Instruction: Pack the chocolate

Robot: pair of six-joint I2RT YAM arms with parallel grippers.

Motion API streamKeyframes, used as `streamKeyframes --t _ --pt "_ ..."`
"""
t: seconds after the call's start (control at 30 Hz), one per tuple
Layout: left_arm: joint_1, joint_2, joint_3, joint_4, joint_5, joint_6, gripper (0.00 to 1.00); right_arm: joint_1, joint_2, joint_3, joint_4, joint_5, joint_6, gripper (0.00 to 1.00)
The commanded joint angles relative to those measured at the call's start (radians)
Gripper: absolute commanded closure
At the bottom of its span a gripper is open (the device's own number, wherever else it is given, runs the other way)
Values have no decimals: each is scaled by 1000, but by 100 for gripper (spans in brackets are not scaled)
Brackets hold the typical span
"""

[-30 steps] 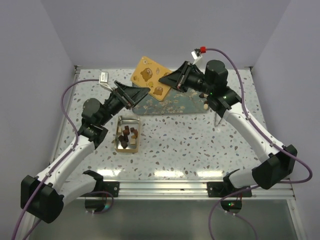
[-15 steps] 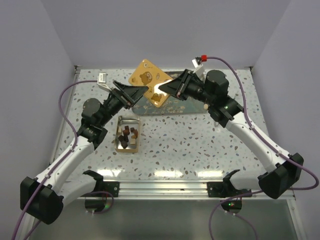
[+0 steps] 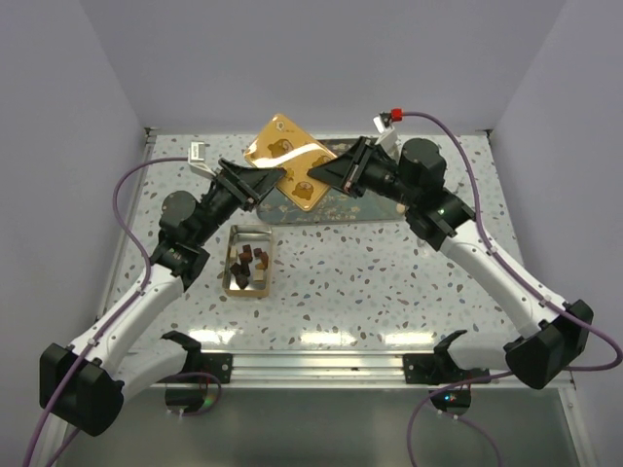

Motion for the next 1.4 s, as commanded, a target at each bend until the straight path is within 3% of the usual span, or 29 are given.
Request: streamKeyframes --t 0.0,0.07,0.13,0.4,0.43,0.57,0.77,0.93,1.23,1.37 --pt "7 -3 9 88 -21 -11 46 11 -36 -28 16 -21 -1 100" --pt "7 6 4 101 -7 -24 59 14 -41 -37 -7 -21 -12 100" --pt "7 9 1 112 4 -34 67 16 -44 -41 -41 -20 -29 92" --pt "11 -19 -48 126 45 -41 91 16 -61 -77 -142 -47 -102 62" --pt "16 -22 -55 135 54 -47 92 16 -62 -79 -150 -49 -110 55" --pt "37 -22 -100 209 128 -76 94 16 -72 -93 -171 -46 -141 45" --pt "134 -20 -149 295 261 -161 100 14 -82 -114 -208 -9 -180 36" --pt "241 -8 -183 336 404 -205 100 14 -87 -131 -246 31 -230 34" --pt "298 17 -238 425 560 -244 100 11 -52 -173 -205 46 -246 34" --pt "382 23 -359 532 637 -300 100 5 -27 -143 -199 43 -262 35"
